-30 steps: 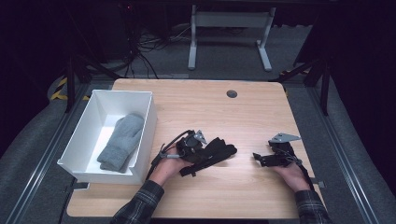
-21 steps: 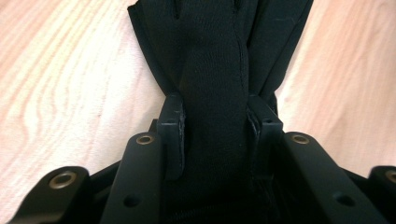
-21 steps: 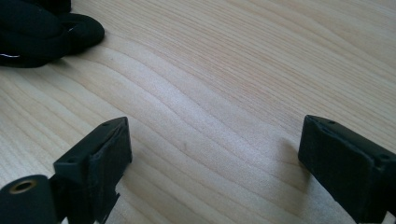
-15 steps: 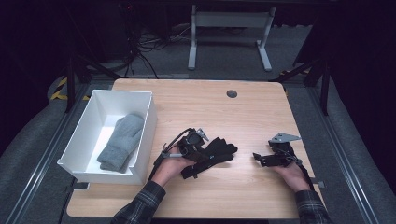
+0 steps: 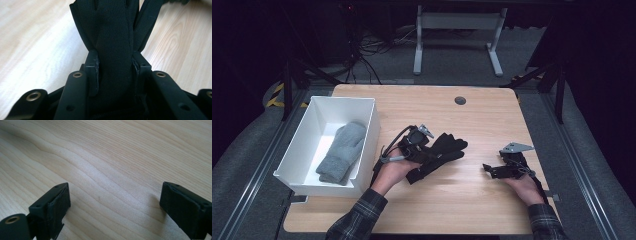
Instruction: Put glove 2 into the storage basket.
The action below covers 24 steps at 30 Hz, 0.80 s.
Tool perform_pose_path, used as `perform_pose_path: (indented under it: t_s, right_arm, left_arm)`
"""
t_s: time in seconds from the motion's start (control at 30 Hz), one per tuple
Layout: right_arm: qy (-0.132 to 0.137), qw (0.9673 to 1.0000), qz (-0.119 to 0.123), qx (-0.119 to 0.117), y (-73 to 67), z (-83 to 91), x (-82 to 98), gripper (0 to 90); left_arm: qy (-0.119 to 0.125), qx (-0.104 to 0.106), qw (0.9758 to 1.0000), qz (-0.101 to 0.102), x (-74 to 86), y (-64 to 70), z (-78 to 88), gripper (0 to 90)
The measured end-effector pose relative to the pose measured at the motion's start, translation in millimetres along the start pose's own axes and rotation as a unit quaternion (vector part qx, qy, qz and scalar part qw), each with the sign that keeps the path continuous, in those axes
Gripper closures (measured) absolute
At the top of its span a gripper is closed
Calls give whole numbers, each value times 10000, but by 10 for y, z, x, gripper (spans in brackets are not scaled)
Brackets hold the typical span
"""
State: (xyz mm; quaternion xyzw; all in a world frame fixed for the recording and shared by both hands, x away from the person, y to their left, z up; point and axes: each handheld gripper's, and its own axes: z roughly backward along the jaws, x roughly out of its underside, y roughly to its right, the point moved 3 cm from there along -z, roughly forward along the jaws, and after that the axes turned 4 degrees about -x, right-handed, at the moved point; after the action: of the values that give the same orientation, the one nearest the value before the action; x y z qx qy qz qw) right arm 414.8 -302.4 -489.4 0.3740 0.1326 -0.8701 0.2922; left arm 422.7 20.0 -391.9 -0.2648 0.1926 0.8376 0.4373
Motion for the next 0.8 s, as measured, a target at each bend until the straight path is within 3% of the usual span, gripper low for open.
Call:
perform_pose_path:
  t_s: [0.3,0.43,0.8]
  right_arm:
    - [1,10000,3,4,0,0,0,98]
    - [1,10000,4,4,0,0,0,98]
    - [1,10000,2,4,-1,0,0,98]
  left_arm:
    - [227,-28,9997,125,-193,-8,395,654]
    - [327,-147,9993,140,-296,-39,615,654]
    - [446,-460,9978,184,-364,-223,1032,653]
